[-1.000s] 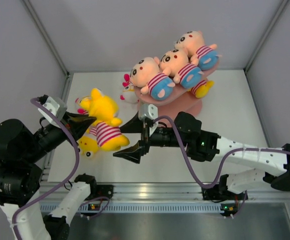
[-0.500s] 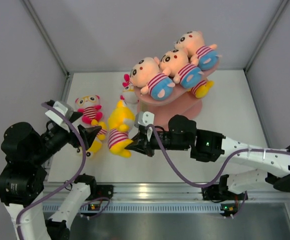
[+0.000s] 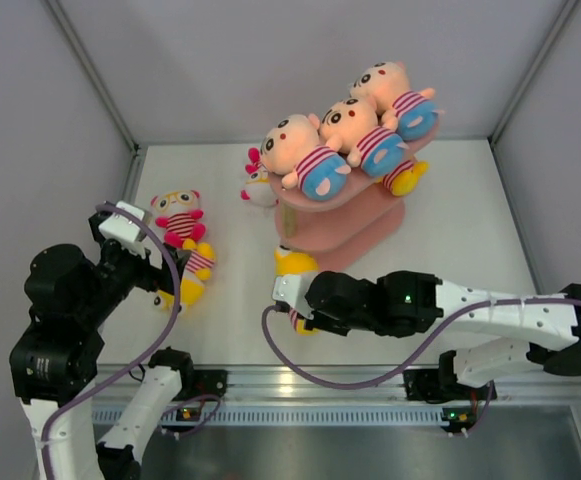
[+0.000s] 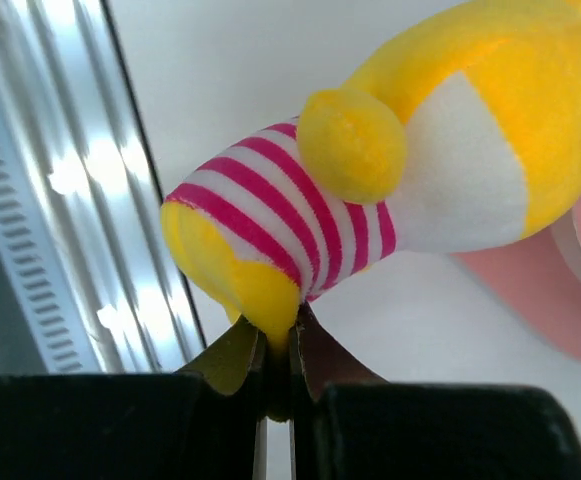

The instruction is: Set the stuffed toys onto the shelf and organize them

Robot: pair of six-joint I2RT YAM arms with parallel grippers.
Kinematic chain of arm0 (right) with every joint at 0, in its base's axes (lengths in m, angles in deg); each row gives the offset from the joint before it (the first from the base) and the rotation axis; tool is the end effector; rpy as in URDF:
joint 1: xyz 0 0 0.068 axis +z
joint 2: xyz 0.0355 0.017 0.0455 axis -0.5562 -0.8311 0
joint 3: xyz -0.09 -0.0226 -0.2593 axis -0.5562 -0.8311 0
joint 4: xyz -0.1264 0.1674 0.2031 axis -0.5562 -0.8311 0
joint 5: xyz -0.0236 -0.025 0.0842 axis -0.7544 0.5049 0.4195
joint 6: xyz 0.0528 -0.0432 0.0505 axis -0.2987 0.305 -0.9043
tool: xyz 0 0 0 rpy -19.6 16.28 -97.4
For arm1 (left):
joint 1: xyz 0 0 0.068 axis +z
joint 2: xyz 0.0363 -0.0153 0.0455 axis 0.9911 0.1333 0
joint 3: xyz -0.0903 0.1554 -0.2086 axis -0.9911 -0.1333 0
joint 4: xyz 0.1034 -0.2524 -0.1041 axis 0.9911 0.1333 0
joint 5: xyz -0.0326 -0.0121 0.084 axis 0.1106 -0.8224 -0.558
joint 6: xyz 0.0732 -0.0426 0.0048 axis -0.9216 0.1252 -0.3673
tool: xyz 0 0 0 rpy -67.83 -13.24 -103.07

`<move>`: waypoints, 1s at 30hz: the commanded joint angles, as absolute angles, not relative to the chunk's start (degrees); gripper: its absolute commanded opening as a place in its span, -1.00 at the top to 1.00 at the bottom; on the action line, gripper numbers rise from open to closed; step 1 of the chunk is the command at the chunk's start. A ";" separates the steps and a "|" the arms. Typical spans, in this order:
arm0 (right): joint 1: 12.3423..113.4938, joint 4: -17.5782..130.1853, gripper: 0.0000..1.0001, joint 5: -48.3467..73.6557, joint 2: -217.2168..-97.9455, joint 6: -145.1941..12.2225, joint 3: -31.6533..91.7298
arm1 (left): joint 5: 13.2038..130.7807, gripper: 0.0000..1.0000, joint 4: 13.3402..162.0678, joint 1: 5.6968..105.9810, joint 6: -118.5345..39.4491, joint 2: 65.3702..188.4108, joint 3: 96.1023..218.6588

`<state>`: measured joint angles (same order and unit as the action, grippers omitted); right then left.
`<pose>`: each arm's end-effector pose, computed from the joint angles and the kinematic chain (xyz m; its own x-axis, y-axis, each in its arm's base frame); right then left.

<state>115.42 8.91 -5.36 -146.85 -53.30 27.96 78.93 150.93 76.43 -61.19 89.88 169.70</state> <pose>0.0583 0.3033 0.3362 0.0040 -0.7226 -0.6913 -0.9600 0.1906 -0.2049 0.0986 -0.0298 0.4827 -0.1925 0.1895 -0.9628 0.3909 0.9148 0.1019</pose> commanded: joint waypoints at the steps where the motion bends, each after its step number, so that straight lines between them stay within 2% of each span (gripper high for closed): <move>1: 116.06 -9.09 1.00 -24.13 -150.76 -54.74 31.92 | 77.44 -0.87 149.92 76.71 -61.67 89.63 169.41; 6: 115.97 -18.93 1.00 -41.35 -151.82 -58.95 33.06 | 76.83 -0.87 149.92 76.71 -62.02 89.28 167.84; 14: 115.97 -28.79 1.00 -60.35 -152.35 -61.44 32.46 | 76.56 -0.87 150.01 76.71 -62.11 89.28 166.25; 30: 112.90 -27.13 1.00 -73.38 -147.16 -58.11 35.52 | 77.00 -0.88 150.01 76.71 -62.28 89.72 165.72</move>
<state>114.37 -19.55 -67.21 -148.09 -59.70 32.01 77.32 151.30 76.43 -61.82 89.48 165.77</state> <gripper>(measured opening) 0.044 0.939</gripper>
